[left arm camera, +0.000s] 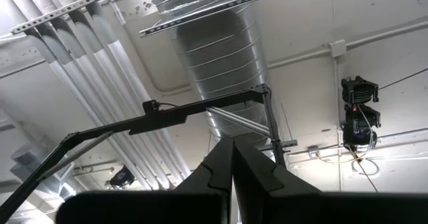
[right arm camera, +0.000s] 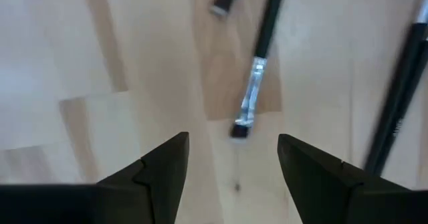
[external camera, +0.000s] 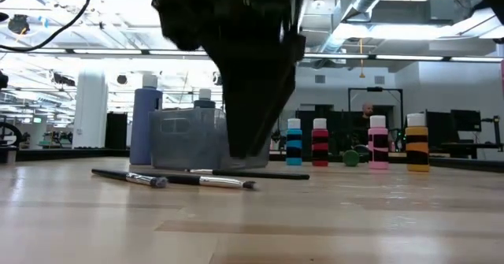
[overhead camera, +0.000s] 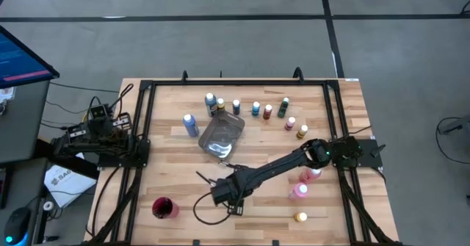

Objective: Pick & Place Paint Supplies
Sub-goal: Put the silver paintbrush into the red cup

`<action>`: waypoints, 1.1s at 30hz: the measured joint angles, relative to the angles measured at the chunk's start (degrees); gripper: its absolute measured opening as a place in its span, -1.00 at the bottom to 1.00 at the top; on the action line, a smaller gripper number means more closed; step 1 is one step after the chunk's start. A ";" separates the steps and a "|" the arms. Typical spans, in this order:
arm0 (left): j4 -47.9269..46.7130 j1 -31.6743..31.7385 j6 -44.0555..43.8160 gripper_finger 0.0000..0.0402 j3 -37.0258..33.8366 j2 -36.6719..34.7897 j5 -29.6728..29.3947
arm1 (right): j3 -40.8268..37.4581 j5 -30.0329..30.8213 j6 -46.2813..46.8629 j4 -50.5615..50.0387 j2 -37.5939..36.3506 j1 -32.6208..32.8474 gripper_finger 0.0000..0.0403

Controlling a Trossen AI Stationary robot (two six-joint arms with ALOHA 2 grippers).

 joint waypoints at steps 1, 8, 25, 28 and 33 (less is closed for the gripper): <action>0.01 0.00 0.00 -0.99 0.01 0.02 -0.02 | 0.01 -0.02 -0.28 0.34 0.04 -0.15 0.12; 0.00 0.02 0.00 -0.99 0.01 0.00 0.00 | 0.35 -0.06 -1.40 1.41 3.88 -0.42 0.12; 0.00 0.01 0.00 -0.99 0.00 0.00 0.00 | 0.42 -4.00 4.67 -0.45 5.70 -0.21 -0.91; 0.00 0.01 0.00 -0.99 0.01 0.02 -0.02 | 0.28 -6.88 5.74 -0.48 4.78 -0.98 -0.97; 0.00 0.00 0.00 -0.99 0.00 0.02 -0.02 | -0.49 -10.96 8.63 -2.84 2.32 -2.22 -0.99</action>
